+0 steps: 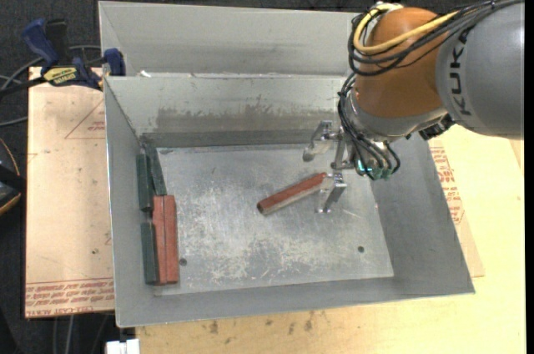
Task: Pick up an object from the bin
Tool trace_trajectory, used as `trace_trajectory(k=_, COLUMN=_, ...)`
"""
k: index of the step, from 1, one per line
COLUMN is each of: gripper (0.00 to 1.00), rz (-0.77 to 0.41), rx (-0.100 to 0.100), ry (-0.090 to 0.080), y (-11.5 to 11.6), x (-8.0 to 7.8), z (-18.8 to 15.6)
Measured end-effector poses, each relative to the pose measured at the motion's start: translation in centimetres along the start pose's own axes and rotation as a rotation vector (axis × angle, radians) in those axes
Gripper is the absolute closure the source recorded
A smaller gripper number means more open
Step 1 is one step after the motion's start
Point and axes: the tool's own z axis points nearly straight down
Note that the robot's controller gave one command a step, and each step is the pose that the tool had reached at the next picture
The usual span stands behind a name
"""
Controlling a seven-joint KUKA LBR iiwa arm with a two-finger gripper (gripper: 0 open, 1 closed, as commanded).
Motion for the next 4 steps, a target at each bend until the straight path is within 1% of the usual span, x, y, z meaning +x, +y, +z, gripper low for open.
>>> trace_trajectory(k=1, gripper=0.00, rz=0.000, rx=0.000, ry=-0.008, y=0.0, x=-0.2, z=-0.4)
trace_trajectory(k=2, gripper=1.00, rz=-0.067, rx=-0.002, ry=-0.013, y=-0.4, x=-3.5, z=10.2)
trace_trajectory(k=3, gripper=1.00, rz=-0.067, rx=-0.002, ry=-0.013, y=-0.4, x=-3.5, z=10.2)
trace_trajectory(k=4, gripper=1.00, rz=-0.098, rx=0.001, ry=-0.011, y=0.3, x=-3.0, z=-3.2)
